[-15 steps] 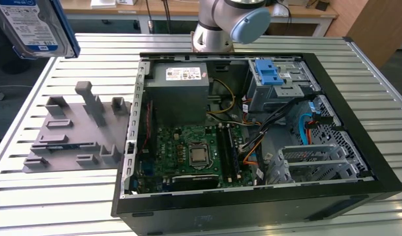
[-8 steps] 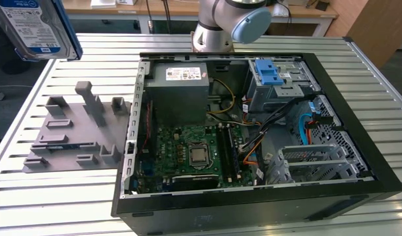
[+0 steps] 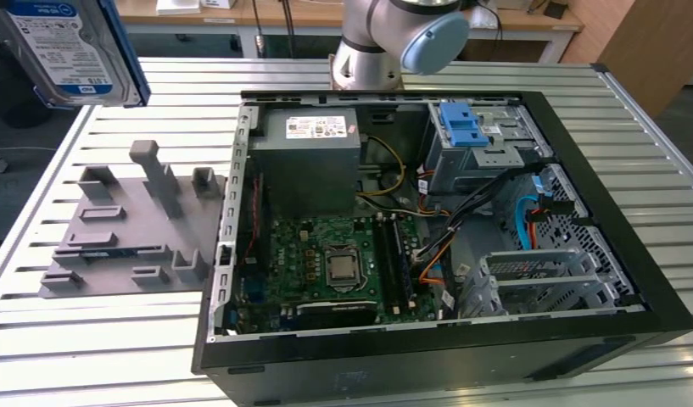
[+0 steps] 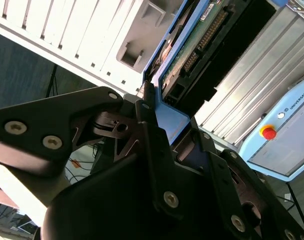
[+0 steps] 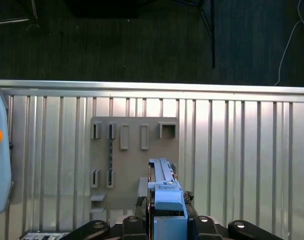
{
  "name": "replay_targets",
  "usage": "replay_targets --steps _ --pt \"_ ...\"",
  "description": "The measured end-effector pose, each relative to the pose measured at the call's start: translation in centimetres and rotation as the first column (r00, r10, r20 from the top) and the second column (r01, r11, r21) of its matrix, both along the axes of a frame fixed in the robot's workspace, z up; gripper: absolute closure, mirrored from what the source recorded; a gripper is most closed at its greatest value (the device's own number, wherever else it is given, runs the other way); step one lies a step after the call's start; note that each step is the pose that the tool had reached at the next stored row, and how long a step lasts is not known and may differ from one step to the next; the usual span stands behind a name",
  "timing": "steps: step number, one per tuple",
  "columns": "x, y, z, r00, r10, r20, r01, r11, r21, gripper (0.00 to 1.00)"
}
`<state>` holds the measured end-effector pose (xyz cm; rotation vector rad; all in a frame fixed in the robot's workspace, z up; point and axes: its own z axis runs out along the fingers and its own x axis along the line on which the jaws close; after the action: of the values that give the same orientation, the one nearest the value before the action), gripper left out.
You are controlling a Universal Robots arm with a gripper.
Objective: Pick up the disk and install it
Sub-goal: 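Pick up the disk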
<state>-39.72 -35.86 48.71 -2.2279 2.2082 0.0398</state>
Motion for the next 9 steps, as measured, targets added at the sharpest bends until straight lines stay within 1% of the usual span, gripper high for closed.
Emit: replay_targets --steps 9 --pt "1.39 -0.55 0.0 1.0 -0.001 -0.0001 0.001 1.0 0.0 0.64"
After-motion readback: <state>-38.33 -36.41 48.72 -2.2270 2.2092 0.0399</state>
